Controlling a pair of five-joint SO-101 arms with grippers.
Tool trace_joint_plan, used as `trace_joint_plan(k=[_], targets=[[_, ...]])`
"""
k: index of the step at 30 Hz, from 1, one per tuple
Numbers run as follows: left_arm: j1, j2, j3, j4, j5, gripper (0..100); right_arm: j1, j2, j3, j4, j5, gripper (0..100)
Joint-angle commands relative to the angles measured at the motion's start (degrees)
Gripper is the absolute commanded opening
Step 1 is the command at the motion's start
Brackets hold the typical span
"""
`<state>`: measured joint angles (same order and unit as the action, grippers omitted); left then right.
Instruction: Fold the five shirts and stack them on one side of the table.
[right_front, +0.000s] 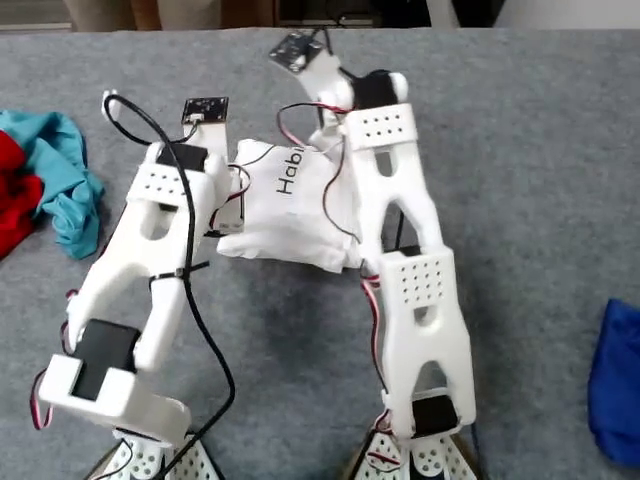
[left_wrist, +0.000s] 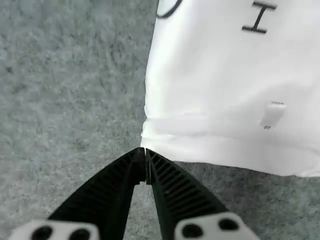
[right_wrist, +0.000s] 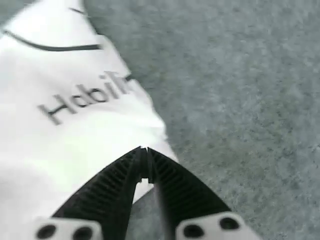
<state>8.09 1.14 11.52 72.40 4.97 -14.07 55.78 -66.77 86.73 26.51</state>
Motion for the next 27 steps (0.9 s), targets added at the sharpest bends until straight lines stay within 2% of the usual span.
trace_joint_plan(k=[1,6,11,15,23,27], targets=[[1.0,-3.9,2.2,-4.0,0.3,2,2.8,1.6,0.0,-6.4,2.3,0.5],[4.0,-3.8,5.1,-7.2,0.3,2,3.5,4.7,0.0,-13.5,3.3,0.6],[4.0,-4.2,2.5,-8.3,0.2,2,4.1,4.4,-0.1,-13.2,3.2,0.6],[0.8,-3.6,-5.0,-11.6,0.1,2,4.1,1.4,-4.0,-6.5,3.2,0.6],[0.1,7.1,-10.5,-31.9,0.2,2,2.6,-4.3,-17.8,15.6,2.8,0.5],[0.1,18.1,-17.1,-33.8,0.3,2,3.5,-7.6,-11.6,15.7,2.0,0.5]])
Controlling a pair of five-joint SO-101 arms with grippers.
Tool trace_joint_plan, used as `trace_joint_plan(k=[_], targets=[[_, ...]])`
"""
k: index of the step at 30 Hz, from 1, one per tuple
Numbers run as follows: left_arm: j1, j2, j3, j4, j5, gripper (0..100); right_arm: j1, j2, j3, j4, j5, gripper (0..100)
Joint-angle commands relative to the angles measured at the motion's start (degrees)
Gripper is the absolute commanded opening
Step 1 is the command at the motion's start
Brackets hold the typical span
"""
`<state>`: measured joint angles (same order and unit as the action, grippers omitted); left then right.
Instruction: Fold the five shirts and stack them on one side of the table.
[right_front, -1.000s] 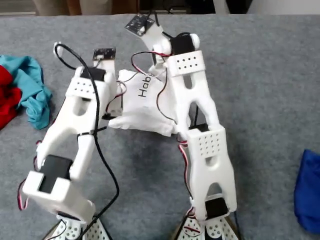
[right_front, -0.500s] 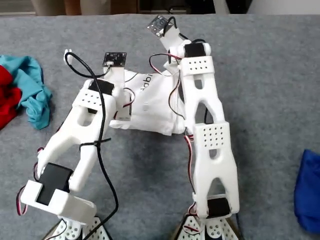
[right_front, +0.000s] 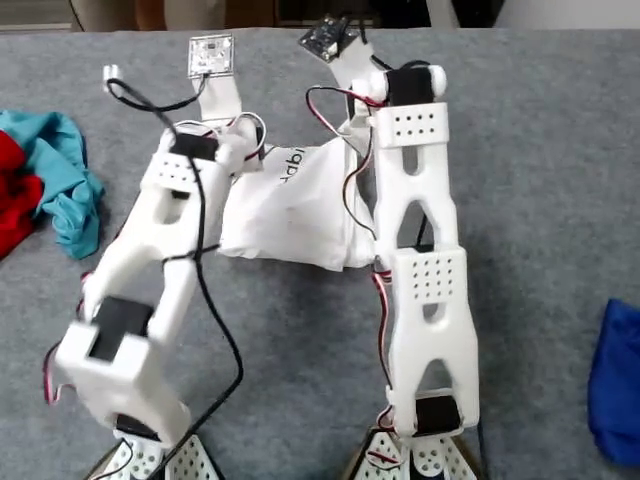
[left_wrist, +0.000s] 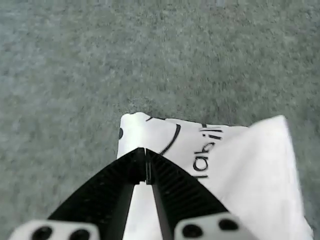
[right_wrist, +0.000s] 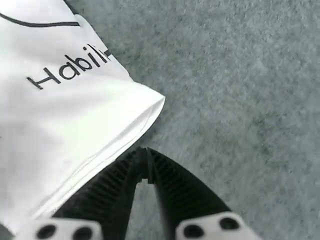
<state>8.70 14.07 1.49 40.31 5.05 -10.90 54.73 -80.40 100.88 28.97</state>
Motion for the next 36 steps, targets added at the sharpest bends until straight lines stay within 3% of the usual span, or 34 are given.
trace_joint_plan(k=[1,12,15,27,36], targets=[[-0.6,8.1,-9.7,-0.9,0.3,2,0.0,-7.9,5.4,1.6,-0.4,0.5],[-1.7,31.6,-44.5,23.9,0.3,2,-5.5,-32.7,43.4,1.0,4.7,0.5],[-1.7,36.0,-51.3,28.3,0.3,2,-6.1,-35.6,52.6,-3.4,6.3,0.5],[-1.8,45.0,-66.2,36.4,0.3,2,-6.1,-35.7,82.9,-30.8,7.7,0.5],[-2.2,45.5,-67.4,36.4,0.1,2,-0.4,-36.1,92.2,-32.1,13.4,0.5]])
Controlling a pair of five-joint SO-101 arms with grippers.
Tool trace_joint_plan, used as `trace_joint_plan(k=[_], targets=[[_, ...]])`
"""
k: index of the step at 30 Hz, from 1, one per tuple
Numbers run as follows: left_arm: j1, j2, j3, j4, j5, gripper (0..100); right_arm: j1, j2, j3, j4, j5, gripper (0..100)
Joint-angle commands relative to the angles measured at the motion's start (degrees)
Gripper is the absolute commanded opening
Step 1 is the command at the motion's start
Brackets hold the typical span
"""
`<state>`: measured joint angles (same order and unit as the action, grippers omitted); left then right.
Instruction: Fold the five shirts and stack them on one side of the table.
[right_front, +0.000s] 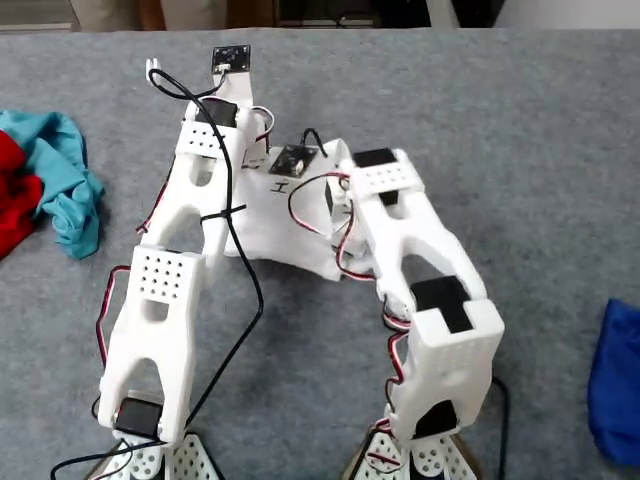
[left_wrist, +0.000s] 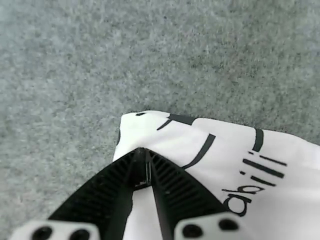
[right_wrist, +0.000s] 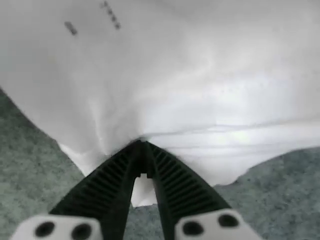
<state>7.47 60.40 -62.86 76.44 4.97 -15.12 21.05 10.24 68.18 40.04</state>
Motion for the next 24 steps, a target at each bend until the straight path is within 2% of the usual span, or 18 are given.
trace_joint_plan(k=[1,5,8,24], targets=[[-1.2,-0.8,-3.1,0.0,0.2,2,5.1,-2.4,1.7,1.3,3.4,0.5],[-2.3,-0.8,-3.1,0.0,0.1,2,9.6,-2.5,1.5,2.9,6.8,0.5],[-2.4,-0.8,-3.1,0.2,0.1,2,9.9,-3.9,0.2,4.1,6.8,0.5],[-1.8,-1.4,-3.1,0.4,0.3,2,-4.3,-21.0,-2.4,7.3,5.0,0.5]])
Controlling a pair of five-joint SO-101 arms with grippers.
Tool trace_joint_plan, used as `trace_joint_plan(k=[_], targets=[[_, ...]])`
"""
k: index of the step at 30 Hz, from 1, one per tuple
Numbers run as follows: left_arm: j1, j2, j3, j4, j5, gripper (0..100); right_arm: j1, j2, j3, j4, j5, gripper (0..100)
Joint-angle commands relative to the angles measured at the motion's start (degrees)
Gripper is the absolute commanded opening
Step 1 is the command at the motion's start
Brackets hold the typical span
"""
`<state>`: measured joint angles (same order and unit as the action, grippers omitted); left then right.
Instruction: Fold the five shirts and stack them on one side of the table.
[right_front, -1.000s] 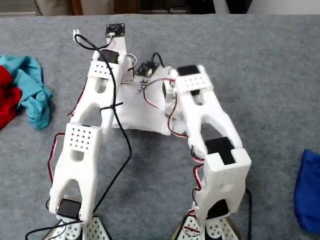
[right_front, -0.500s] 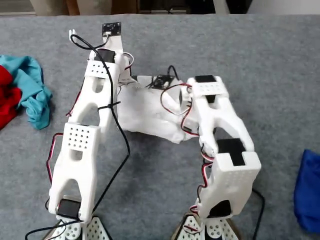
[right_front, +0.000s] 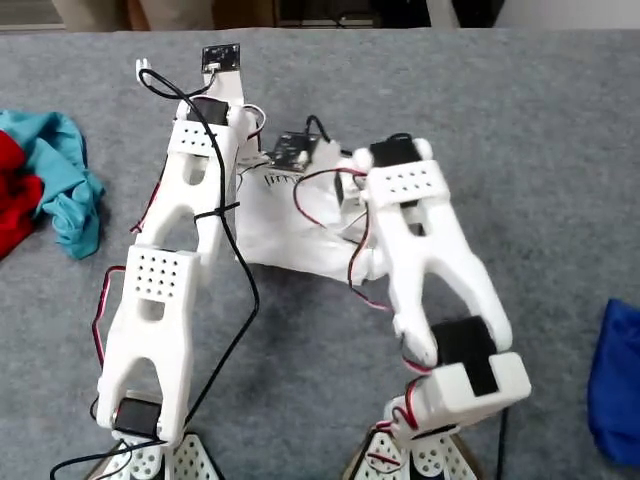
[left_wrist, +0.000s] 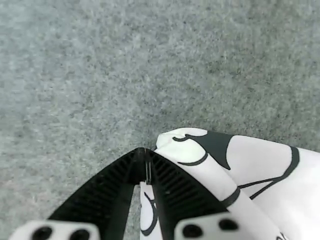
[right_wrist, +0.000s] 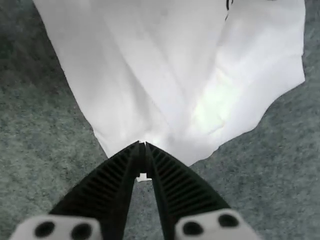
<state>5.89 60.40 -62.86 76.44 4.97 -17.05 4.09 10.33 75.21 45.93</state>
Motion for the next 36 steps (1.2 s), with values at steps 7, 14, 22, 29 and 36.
trace_joint_plan(k=[7,14,22,29,36], targets=[[1.1,-1.3,-12.1,10.5,-0.2,3,-1.3,0.0,-2.7,-4.4,-3.6,1.0],[1.0,-0.9,-27.3,22.5,2.4,27,0.2,-3.0,-3.4,-2.5,-3.3,12.0],[-7.0,-6.8,-28.7,24.7,2.4,21,-4.1,-5.0,-3.2,-2.5,-3.2,12.2],[-12.5,-30.3,-3.1,24.8,1.8,11,-11.6,-3.9,-3.6,-4.3,-3.7,12.3],[-12.6,-69.8,42.5,24.2,-4.1,8,-12.2,8.2,-11.8,-5.6,-5.1,12.3]])
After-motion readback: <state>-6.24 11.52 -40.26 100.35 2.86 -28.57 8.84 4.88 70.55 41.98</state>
